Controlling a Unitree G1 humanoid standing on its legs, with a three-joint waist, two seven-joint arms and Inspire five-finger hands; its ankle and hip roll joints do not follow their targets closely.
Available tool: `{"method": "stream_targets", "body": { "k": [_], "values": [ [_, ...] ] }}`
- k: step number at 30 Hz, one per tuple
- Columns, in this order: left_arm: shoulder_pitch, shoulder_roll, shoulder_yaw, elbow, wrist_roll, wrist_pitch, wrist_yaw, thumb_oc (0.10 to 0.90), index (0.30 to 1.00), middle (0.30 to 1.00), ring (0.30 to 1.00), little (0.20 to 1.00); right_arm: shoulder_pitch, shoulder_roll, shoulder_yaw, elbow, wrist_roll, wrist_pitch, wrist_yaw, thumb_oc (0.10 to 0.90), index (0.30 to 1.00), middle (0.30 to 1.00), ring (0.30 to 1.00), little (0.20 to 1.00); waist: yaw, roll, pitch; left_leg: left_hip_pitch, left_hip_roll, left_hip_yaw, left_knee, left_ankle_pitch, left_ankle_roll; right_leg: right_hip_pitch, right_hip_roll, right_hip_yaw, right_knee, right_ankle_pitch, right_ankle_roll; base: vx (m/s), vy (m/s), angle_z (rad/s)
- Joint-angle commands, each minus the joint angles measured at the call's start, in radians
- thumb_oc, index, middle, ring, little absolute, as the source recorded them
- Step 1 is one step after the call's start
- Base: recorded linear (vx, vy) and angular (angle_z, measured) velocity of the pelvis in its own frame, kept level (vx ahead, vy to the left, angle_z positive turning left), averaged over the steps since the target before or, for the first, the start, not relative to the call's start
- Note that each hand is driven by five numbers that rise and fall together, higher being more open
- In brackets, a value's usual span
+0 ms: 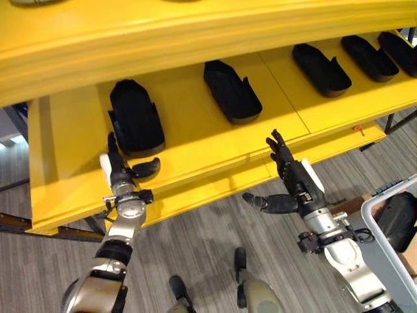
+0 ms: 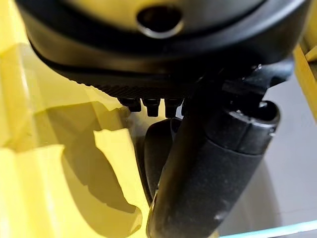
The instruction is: Move parts from the plastic box to the shelf.
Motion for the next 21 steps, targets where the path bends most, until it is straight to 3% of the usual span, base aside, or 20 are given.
{"method": "stream_targets", "body": {
  "k": [1,9,21],
  "values": [
    [-0.148,0.087,0.011,0.078,-0.008,-0.023,0.012,0.900,1.000,1.000,1.000,1.000,-0.083,-0.024,-0.037,-0.151,0.042,-0.150,-0.025,0.900,1.000,1.000,1.000,1.000,-0.005,-0.024,0.045,0.102,0.061,0.009,0.004,-0.023,-0.053,-0.001,-0.111,0.039,0.111,-0.021,0.120,-0.02,0.014,-0.06],
    [-0.182,0.105,0.035,0.141,-0.051,-0.031,0.030,0.900,1.000,1.000,1.000,1.000,-0.056,-0.034,-0.034,-0.162,0.049,-0.165,-0.033,0.900,1.000,1.000,1.000,1.000,-0.005,-0.051,0.069,0.087,0.057,0.012,0.009,-0.025,-0.054,-0.010,-0.113,0.037,0.100,-0.008,0.125,0.00,0.002,-0.01],
    [-0.178,0.097,0.027,0.147,-0.041,-0.033,0.038,0.900,1.000,1.000,1.000,1.000,-0.024,-0.047,-0.039,-0.176,0.045,-0.169,-0.031,0.900,1.000,1.000,1.000,1.000,-0.001,-0.056,0.072,0.079,0.052,0.011,0.012,-0.031,-0.053,-0.009,-0.121,0.028,0.093,-0.005,0.128,0.00,0.000,0.00]
  ]
}}
